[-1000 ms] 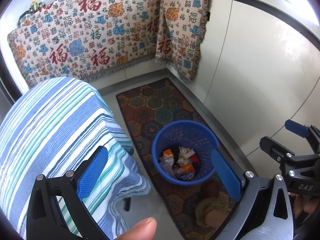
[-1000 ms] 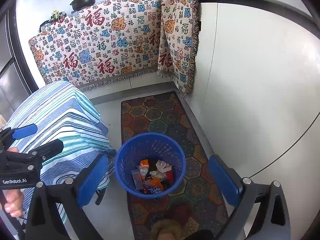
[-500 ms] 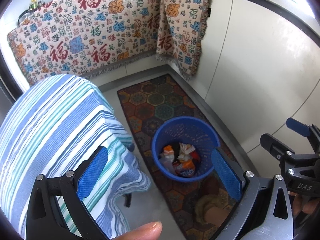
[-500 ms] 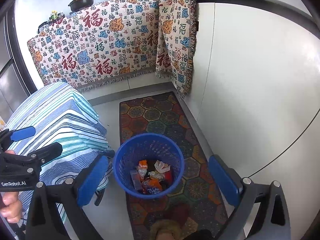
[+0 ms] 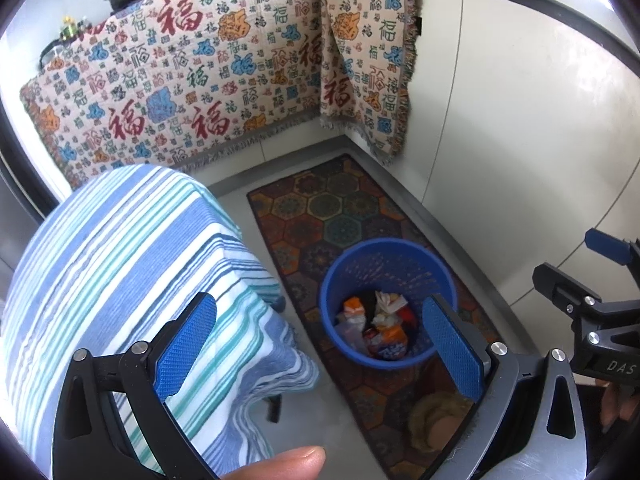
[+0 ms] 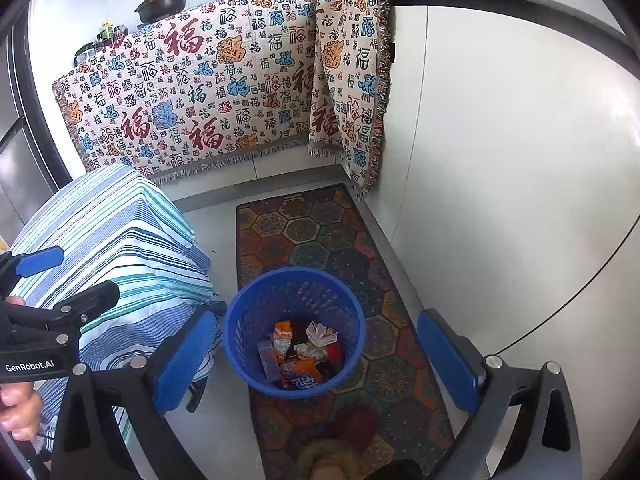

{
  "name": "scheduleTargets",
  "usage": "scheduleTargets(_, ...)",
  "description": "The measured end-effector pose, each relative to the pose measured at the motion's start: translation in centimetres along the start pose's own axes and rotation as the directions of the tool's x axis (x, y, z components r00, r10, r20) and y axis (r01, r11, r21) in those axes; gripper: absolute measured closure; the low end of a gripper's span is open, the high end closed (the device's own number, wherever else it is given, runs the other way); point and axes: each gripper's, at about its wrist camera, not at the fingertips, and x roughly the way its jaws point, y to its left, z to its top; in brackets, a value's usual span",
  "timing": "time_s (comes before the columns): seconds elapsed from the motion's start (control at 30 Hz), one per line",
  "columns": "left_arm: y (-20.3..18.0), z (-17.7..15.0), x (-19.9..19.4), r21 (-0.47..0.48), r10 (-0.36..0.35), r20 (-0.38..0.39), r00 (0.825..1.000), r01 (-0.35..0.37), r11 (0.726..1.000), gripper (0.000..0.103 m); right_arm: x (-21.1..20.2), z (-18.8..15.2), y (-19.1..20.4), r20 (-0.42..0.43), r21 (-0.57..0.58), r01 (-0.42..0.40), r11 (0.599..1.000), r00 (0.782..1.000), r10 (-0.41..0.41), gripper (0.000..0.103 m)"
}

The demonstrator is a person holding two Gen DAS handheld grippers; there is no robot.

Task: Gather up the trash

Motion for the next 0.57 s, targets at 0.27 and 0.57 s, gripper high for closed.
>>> scheduleTargets(0.27,-0.13,0.31,0.04,0.010,-0.013,-0.004,1.000,0.013,1.000,0.001,0.02,0.05,-0.04,0.000,0.000,0.003,1.000,1.000,-0.003,0.000)
scheduleTargets(0.57,-0.04,-0.15,-0.15,-0.002,-0.033,0.025,0.999,0.033,0.999,0.000,0.32,-0.15,-0.44,0.000,0.006,0.017,1.000,1.000,-0.017,0.001)
